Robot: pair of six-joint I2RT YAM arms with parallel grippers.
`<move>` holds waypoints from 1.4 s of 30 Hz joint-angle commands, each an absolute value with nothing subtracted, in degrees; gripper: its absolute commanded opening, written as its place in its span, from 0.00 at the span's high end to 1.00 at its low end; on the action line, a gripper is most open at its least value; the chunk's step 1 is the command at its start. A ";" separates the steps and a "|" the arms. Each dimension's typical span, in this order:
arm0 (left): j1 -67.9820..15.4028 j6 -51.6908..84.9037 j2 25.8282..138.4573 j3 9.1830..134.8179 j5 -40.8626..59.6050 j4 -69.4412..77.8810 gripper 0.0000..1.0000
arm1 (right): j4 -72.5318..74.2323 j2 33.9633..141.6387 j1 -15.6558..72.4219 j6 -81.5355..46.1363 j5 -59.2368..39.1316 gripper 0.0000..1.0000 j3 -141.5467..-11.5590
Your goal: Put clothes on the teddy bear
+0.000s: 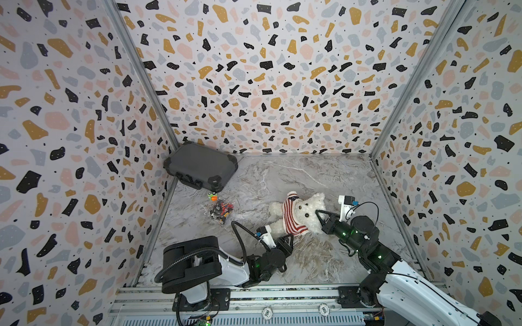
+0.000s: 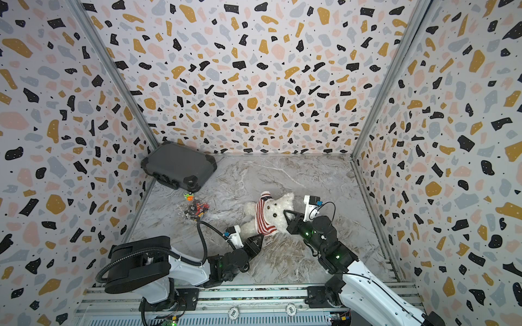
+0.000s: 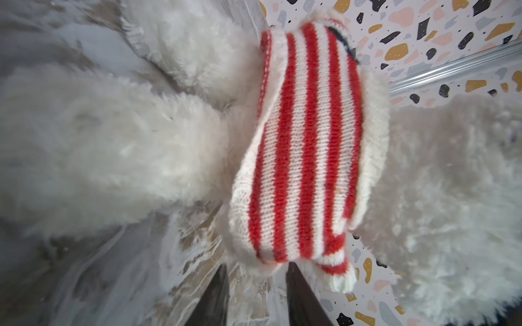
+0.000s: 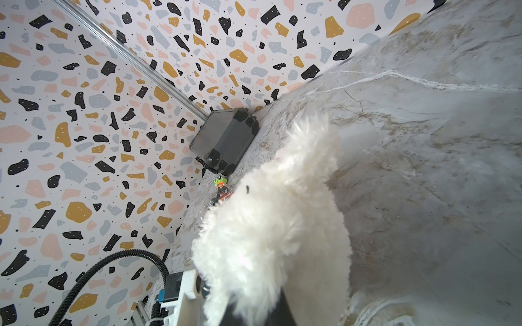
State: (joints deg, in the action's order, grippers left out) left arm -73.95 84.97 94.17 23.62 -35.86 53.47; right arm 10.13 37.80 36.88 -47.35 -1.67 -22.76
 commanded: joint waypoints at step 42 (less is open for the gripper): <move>-71.28 79.30 89.54 21.41 -34.21 38.19 1.00 | 7.87 35.15 36.91 -44.30 1.74 1.00 -26.52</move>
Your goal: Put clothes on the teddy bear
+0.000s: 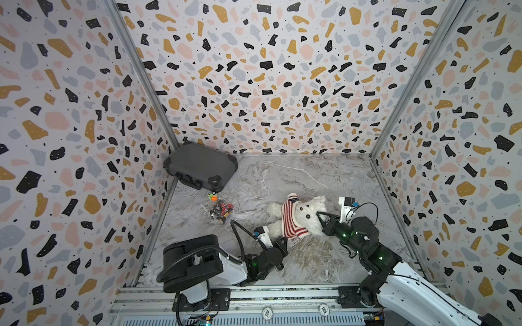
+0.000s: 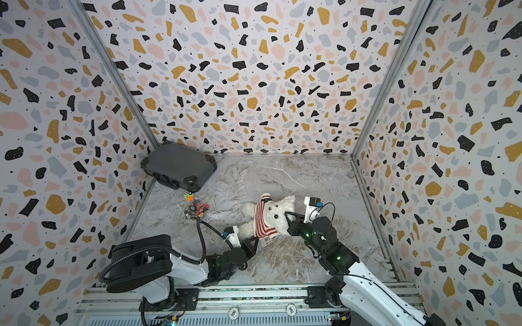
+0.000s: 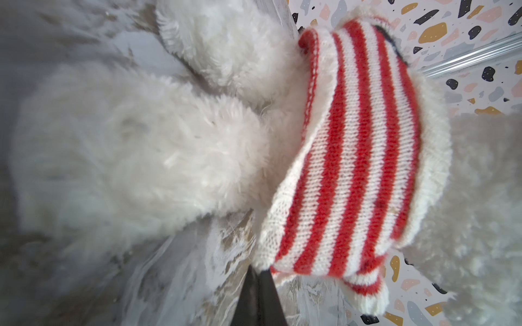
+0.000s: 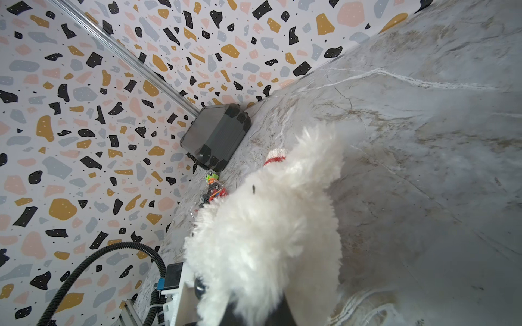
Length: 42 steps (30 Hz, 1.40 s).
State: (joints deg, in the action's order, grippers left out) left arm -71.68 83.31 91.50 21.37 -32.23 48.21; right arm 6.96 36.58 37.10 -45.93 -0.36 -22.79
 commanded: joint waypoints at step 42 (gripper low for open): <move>-68.37 74.23 73.38 11.04 -32.72 23.02 1.00 | 1.11 33.32 31.16 -41.75 0.80 1.00 -29.89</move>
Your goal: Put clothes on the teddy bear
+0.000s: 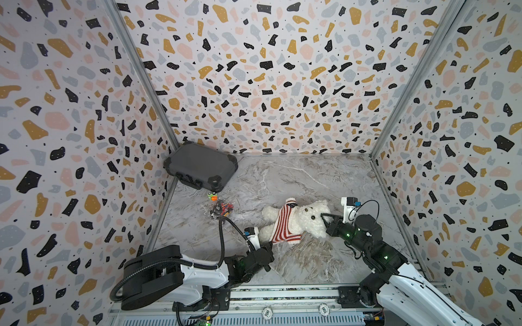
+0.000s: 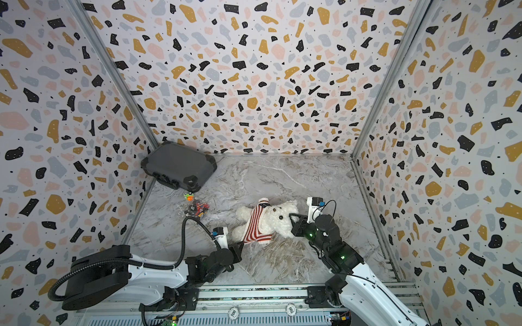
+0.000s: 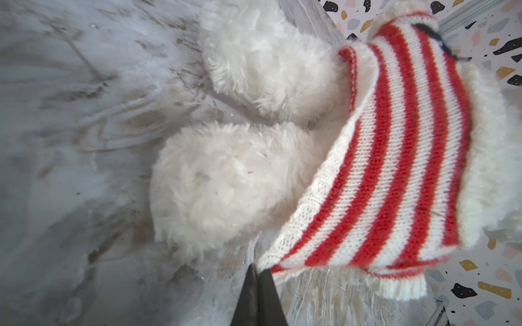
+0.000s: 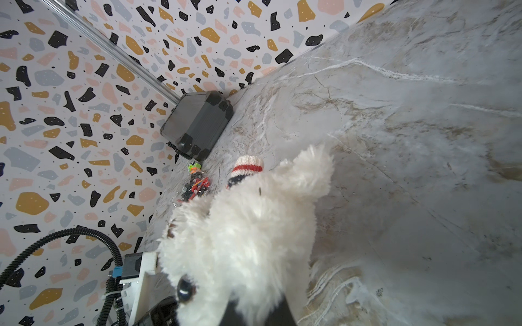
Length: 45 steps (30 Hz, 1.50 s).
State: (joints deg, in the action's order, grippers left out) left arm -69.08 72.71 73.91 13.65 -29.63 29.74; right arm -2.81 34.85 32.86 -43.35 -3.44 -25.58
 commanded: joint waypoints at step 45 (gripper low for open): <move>-69.71 62.19 70.84 19.50 -30.28 24.68 0.70 | 11.09 47.81 27.34 -17.56 -34.11 1.00 -36.44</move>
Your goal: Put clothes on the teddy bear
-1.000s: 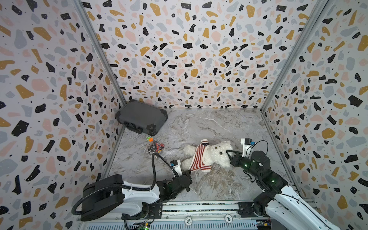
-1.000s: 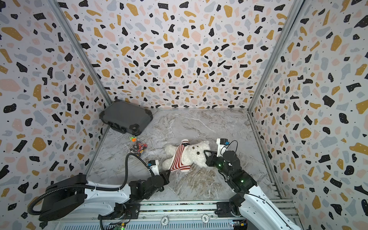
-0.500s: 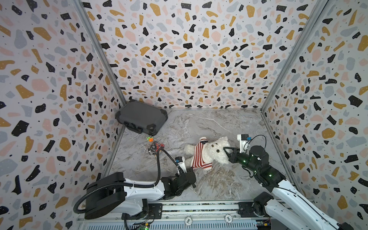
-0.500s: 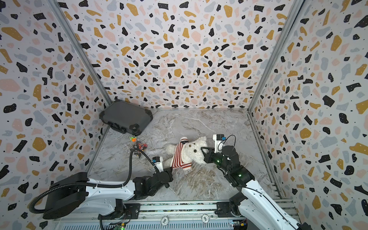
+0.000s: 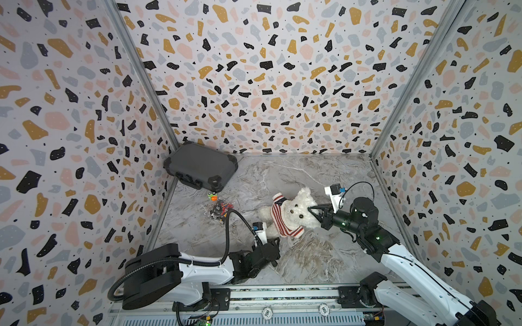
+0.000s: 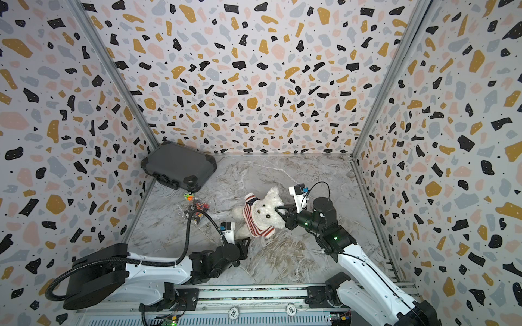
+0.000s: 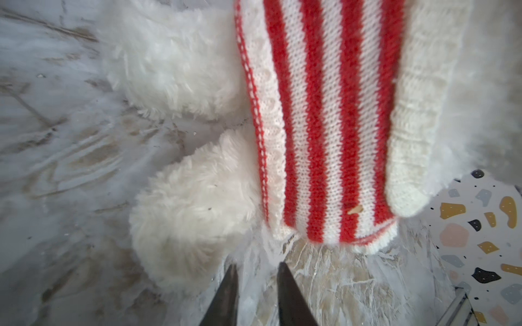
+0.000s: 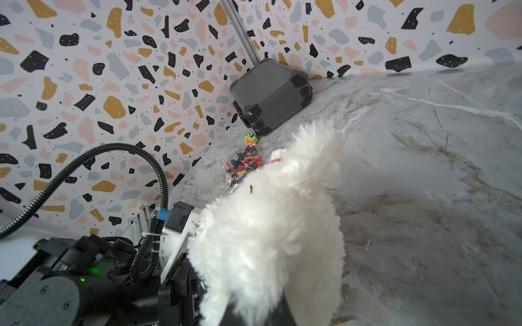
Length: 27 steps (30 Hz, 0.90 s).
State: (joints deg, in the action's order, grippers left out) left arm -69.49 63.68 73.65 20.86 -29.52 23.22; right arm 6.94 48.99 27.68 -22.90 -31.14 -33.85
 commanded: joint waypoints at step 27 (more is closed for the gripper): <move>-68.01 57.25 46.41 18.12 -30.60 17.12 0.46 | -1.21 63.25 58.45 2.10 32.24 1.00 -46.96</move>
State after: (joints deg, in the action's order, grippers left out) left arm -68.93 56.49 49.36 19.55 -29.47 17.89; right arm -2.07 60.75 55.51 -0.01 22.81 -46.57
